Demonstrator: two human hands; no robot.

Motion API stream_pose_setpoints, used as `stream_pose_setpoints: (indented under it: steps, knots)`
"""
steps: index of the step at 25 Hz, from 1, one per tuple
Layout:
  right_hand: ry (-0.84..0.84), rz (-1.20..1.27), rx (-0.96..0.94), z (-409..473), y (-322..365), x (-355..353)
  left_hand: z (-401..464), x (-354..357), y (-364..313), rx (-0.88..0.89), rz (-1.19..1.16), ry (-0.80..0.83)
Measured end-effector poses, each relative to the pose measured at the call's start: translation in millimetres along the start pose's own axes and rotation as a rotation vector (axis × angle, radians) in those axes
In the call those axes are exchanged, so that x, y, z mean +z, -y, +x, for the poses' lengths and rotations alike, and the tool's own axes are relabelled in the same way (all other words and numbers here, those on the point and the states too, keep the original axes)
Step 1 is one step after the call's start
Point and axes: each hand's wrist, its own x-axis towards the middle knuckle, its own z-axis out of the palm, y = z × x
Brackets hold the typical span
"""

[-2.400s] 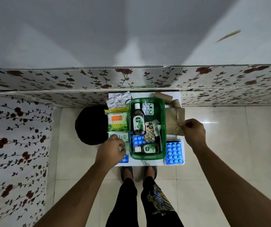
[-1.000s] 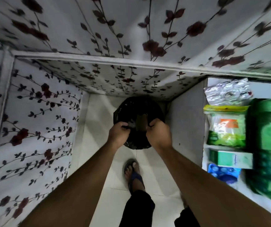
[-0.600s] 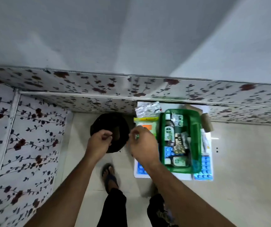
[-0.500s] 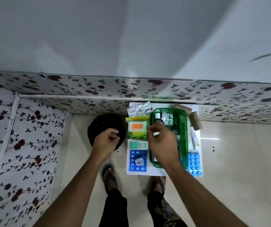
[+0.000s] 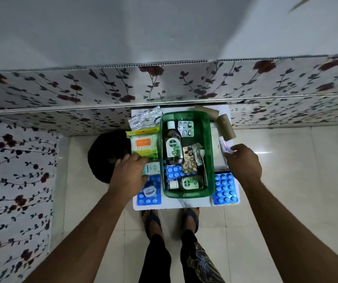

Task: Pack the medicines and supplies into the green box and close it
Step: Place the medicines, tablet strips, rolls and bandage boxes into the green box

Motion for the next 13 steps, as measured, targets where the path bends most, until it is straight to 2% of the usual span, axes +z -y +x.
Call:
stream_pose_setpoints:
  steps: [4,8,11,13]
  knots:
    - [-0.001,0.002,0.017,3.6,-1.7,6.1,-1.1,-2.2,3.7,0.028,0.028,0.006]
    - [0.034,0.045,0.048,-4.7,-1.5,-1.5,-25.7,-42.7,5.3,-0.087,-0.019,0.010]
    - [0.014,0.137,0.062,-20.1,2.3,-16.8,-36.0,-93.0,-8.9,-0.198,-0.150,-0.046]
    - [-0.045,0.215,0.039,-27.2,9.2,-29.9,-21.4,-118.5,-40.7,-0.205,-0.351,-0.122]
